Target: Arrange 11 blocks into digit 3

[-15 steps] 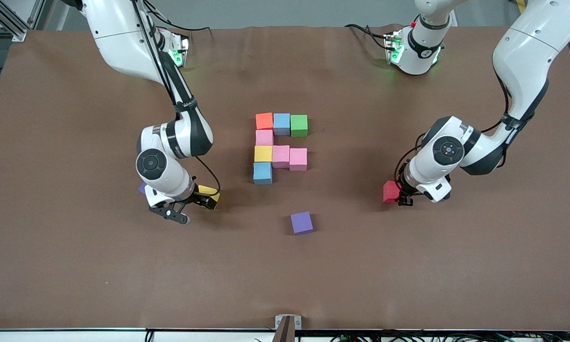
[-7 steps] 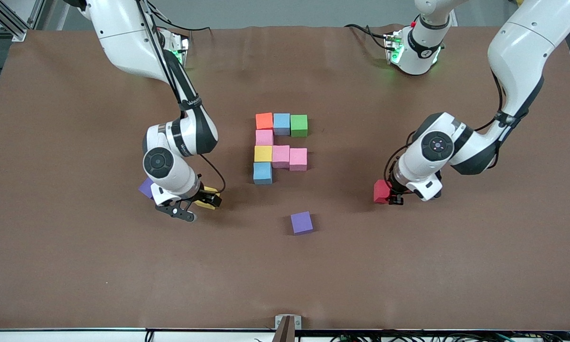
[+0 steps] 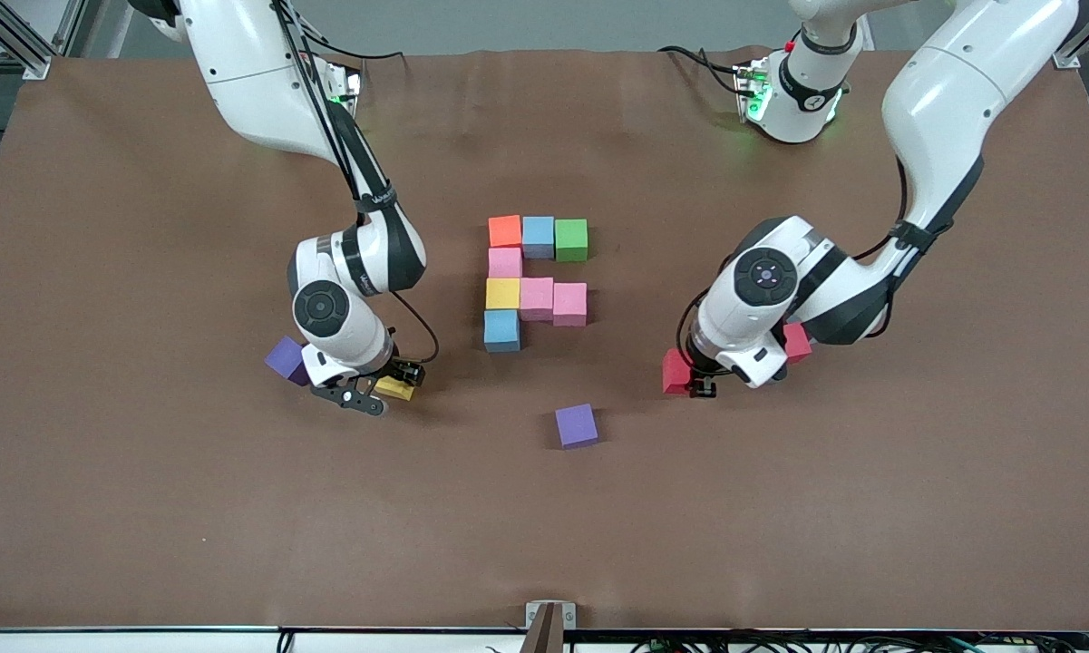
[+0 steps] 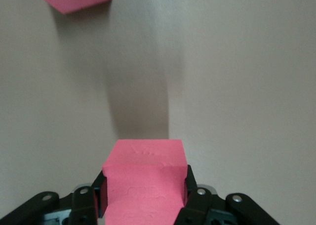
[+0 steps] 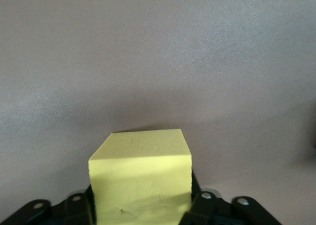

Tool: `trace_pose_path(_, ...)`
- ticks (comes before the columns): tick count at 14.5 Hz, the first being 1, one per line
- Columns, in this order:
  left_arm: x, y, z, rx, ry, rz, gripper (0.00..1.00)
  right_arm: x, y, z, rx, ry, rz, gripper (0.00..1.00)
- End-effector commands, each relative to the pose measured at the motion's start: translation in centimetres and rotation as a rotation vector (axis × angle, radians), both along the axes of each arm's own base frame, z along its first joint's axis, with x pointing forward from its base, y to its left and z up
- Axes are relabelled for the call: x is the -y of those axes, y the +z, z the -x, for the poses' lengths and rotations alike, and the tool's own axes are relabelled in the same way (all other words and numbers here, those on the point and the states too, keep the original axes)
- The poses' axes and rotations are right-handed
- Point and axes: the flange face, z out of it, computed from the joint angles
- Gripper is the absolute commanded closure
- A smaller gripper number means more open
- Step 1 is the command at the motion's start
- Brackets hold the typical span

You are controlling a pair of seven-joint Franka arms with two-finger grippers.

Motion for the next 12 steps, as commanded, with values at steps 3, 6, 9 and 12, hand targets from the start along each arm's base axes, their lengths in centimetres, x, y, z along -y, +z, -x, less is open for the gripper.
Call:
trace_pose_path(3, 4.0, -0.2, -0.7, -0.022, 0.03, 0.0, 0.69, -4.4, 2.4, 0.1, 0.043, 0.179, -0.059, 1.0)
trace_pose_path(6, 5.3, -0.8, -0.4, -0.026, 0.031, -0.013, 0.69, -9.0, 2.7, 0.2, 0.062, 0.279, -0.096, 1.0)
trace_pose_path(9, 4.9, -0.2, -1.0, -0.024, 0.046, -0.015, 0.69, -12.9, 3.5, -0.1, 0.026, 0.318, -0.1, 1.0)
trace_pose_path(12, 4.9, -0.1, -1.2, -0.022, 0.047, -0.015, 0.69, -14.8, 4.0, -0.3, -0.021, 0.294, -0.085, 1.0)
